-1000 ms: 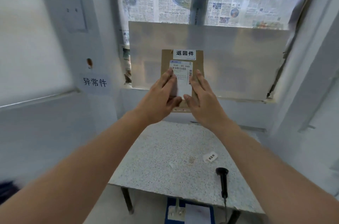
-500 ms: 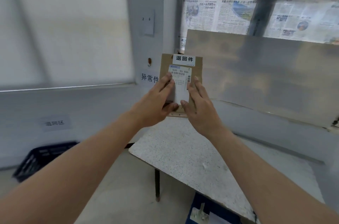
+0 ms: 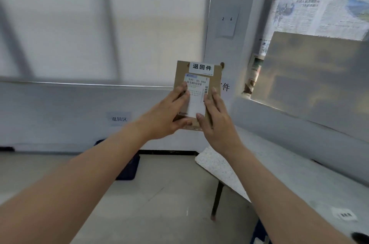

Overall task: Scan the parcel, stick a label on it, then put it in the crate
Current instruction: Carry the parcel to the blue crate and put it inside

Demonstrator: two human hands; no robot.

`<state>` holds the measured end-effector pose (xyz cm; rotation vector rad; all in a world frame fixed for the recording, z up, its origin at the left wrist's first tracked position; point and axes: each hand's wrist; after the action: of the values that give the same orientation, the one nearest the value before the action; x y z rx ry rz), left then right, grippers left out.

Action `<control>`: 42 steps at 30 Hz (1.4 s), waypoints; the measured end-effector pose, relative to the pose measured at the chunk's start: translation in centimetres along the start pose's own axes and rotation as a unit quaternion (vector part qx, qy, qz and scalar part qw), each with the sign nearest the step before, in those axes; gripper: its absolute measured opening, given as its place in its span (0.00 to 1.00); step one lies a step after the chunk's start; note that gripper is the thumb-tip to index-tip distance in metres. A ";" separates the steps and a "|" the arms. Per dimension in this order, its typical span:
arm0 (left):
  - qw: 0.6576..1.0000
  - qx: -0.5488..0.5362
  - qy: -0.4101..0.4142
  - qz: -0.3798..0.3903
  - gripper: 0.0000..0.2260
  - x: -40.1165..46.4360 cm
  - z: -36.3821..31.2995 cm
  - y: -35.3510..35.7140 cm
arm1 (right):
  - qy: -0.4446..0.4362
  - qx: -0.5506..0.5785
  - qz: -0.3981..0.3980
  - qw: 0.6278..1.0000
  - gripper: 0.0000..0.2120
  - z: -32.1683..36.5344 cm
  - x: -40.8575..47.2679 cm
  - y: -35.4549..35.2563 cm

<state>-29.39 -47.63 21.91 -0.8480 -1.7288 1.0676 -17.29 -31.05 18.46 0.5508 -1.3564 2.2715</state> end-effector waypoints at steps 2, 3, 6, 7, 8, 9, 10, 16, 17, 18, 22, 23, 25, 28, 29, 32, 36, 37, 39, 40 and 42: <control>1.000 0.001 -0.012 -0.003 0.40 -1.5 2.9 -1.1 | -0.005 0.009 0.007 1.000 0.29 1.8 1.7 2.5; 1.000 0.002 -0.018 -0.004 0.40 -2.2 4.3 -1.6 | -0.008 0.013 0.012 1.000 0.29 2.5 2.5 3.7; 0.999 0.002 -0.036 -0.005 0.39 -4.1 8.3 -2.9 | -0.017 0.023 0.031 0.999 0.30 4.5 5.1 7.2; 0.999 0.002 -0.043 -0.006 0.39 -4.7 9.6 -3.3 | -0.019 0.029 0.038 0.999 0.30 5.1 6.0 8.3; 0.999 0.002 -0.049 -0.008 0.38 -5.1 10.9 -3.7 | -0.021 0.036 0.046 0.998 0.30 5.6 6.9 9.4; 0.998 0.003 -0.055 -0.010 0.38 -5.5 12.2 -4.0 | -0.021 0.046 0.053 0.997 0.30 6.1 7.8 10.4; 0.998 0.006 -0.060 -0.012 0.38 -5.8 13.4 -4.3 | -0.021 0.055 0.059 0.997 0.29 6.5 8.7 11.3; 0.995 0.018 -0.098 -0.016 0.37 -5.8 20.8 -5.1 | -0.046 0.078 0.076 0.993 0.29 6.7 14.6 17.6; 0.994 0.023 -0.106 -0.015 0.37 -5.7 22.0 -5.1 | -0.051 0.081 0.078 0.992 0.29 6.4 15.7 18.7; 0.993 0.025 -0.115 -0.012 0.37 -5.5 23.3 -5.1 | -0.056 0.086 0.082 0.991 0.29 6.2 16.8 19.9; 0.988 0.035 -0.153 0.000 0.37 -4.6 28.5 -5.1 | -0.063 0.120 0.103 0.985 0.29 5.2 21.4 24.7; 0.986 0.038 -0.162 0.005 0.38 -4.3 29.8 -5.1 | -0.063 0.127 0.109 0.984 0.29 5.0 22.5 25.8; 0.982 0.042 -0.182 0.012 0.38 -3.9 32.2 -5.1 | -0.072 0.133 0.123 0.981 0.29 4.6 24.5 27.9; 0.977 0.039 -0.209 0.016 0.39 -3.6 35.5 -5.1 | -0.085 0.137 0.144 0.976 0.29 4.1 27.2 30.7; 0.976 0.038 -0.214 0.017 0.39 -3.6 36.6 -5.0 | -0.086 0.140 0.150 0.975 0.29 4.0 27.9 31.6; 0.973 0.036 -0.228 0.022 0.40 -3.6 40.0 -4.8 | -0.088 0.142 0.168 0.972 0.29 3.8 30.0 34.6; 0.970 0.023 -0.239 0.025 0.40 -4.1 45.0 -4.6 | -0.084 0.140 0.186 0.969 0.29 4.1 33.1 38.9; 0.970 0.021 -0.240 0.028 0.39 -4.3 46.3 -4.6 | -0.081 0.139 0.191 0.968 0.29 4.3 33.9 40.0; 0.970 0.018 -0.240 0.031 0.39 -4.7 49.4 -4.7 | -0.079 0.134 0.198 0.968 0.29 4.8 35.4 42.3; 0.970 0.017 -0.239 0.034 0.39 -4.9 51.0 -4.8 | -0.077 0.131 0.198 0.968 0.28 5.1 36.2 43.5; 0.972 0.017 -0.233 0.041 0.38 -5.5 54.3 -5.0 | -0.068 0.124 0.197 0.970 0.28 5.9 37.9 46.0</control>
<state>-78.46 -70.37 12.91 -0.6853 -2.0637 1.4325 -73.34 -49.70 8.50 0.5672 -1.3502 2.7973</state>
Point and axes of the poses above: each hand's wrist, its own x-axis towards the middle knuckle, its own y-axis out of the palm, z = x × y, and after that the axes turned 8 degrees about z, right-handed
